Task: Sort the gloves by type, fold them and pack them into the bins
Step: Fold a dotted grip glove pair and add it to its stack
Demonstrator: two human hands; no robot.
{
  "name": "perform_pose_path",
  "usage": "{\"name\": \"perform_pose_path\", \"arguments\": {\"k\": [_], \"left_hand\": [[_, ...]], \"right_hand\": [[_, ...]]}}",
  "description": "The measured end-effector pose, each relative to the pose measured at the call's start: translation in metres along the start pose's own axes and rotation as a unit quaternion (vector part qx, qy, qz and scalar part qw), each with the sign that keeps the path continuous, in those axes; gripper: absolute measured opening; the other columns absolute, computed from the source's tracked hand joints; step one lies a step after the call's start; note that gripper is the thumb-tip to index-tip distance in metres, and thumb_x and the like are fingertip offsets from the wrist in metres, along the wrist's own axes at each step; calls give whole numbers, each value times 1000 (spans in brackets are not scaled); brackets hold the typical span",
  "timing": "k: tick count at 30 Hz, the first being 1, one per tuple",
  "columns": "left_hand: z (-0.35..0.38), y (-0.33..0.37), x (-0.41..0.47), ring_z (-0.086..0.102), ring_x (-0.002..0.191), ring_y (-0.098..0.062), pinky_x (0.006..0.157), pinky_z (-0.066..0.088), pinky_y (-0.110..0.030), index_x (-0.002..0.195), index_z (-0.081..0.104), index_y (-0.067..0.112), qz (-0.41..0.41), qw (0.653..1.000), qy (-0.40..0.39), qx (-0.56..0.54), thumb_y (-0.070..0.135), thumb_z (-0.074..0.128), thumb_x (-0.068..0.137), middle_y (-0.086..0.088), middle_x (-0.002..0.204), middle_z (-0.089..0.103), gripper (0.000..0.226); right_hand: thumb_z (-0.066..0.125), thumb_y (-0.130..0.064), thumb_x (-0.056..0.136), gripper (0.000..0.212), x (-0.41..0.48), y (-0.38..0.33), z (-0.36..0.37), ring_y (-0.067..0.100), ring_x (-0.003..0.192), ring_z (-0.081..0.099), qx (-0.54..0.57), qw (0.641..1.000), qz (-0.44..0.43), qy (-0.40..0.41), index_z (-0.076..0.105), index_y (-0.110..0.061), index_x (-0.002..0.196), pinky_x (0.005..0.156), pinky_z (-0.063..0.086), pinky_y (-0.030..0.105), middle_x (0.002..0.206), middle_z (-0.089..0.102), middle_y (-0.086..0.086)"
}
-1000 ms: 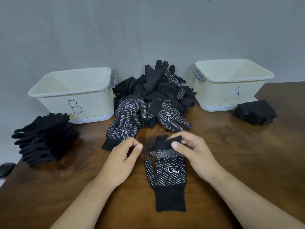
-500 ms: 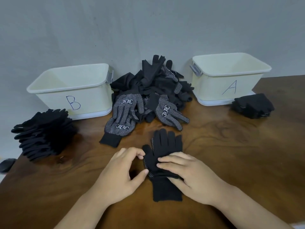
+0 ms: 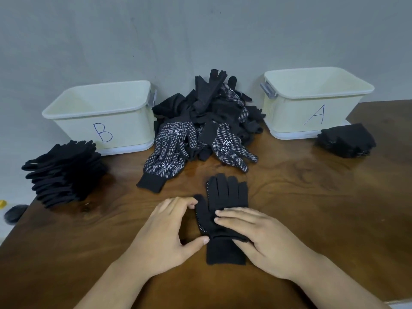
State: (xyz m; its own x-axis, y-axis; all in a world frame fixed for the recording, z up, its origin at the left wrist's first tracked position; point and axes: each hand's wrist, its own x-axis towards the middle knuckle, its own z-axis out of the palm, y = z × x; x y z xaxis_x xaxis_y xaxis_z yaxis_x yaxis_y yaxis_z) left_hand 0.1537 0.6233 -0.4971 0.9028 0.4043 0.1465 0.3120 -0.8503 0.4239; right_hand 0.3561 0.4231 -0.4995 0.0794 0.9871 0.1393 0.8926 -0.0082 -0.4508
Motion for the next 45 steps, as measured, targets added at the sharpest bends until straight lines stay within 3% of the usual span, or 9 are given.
{"name": "perform_pose_path", "arguments": {"k": [7,10,14,20,28,31,35,38,45], "left_hand": [[-1,-2,-2,36,139,5,116,35,-25,147,41,42,2,1000,-1,-20,76,63,84,33,140,40,75],[-2,-1,-3,42,139,-1,114,41,-32,141,55,36,51,999,20,-3,61,70,92,26,141,47,56],[3,5,0,49,128,-3,108,38,-24,133,67,35,130,991,34,28,48,64,103,23,132,55,33],[1,1,0,60,114,0,98,49,-30,114,71,33,102,994,33,-36,40,57,110,26,117,62,16],[1,-1,-4,60,115,-2,95,51,-32,103,74,31,120,991,28,-42,31,67,100,26,118,63,7],[3,4,0,60,110,-6,90,52,-34,96,72,28,88,993,62,-55,34,60,105,25,114,63,16],[4,28,19,52,132,-3,113,41,-32,129,67,29,116,993,32,-10,41,45,113,22,134,61,30],[10,37,37,16,156,9,131,10,-28,161,38,34,111,990,-92,-6,49,25,116,23,165,37,49],[13,3,98,-6,156,12,132,0,-39,169,20,35,67,988,-136,36,50,22,114,24,174,9,56]], "right_hand": [[45,-47,111,43,2,-1,0,-10,154,25,-15,1000,5,-1,57,-39,152,128,30,29,160,46,-27],[40,-52,113,45,4,-3,-3,-12,153,23,20,999,24,-17,54,-41,154,129,25,27,159,45,-30],[38,-50,115,43,5,-3,-4,-11,152,28,58,998,35,-12,54,-40,154,128,28,27,155,49,-30],[34,-53,114,46,4,-4,-6,-12,150,31,81,996,46,4,55,-40,153,124,26,19,151,53,-32],[26,-65,110,63,3,4,-12,-6,149,40,185,982,42,-2,74,-34,134,125,30,30,147,59,-30],[43,-51,112,43,6,7,-6,-10,142,47,192,979,61,26,80,-34,123,122,38,28,137,66,-30],[76,-37,100,24,8,9,3,-7,139,52,138,989,22,48,80,-37,124,119,44,31,136,68,-28],[76,-35,99,25,9,9,3,-3,139,53,119,991,-11,52,80,-35,124,118,44,32,134,69,-27],[79,-42,95,32,9,11,6,-13,141,46,136,989,30,45,78,-37,126,124,37,26,140,64,-27]]}}
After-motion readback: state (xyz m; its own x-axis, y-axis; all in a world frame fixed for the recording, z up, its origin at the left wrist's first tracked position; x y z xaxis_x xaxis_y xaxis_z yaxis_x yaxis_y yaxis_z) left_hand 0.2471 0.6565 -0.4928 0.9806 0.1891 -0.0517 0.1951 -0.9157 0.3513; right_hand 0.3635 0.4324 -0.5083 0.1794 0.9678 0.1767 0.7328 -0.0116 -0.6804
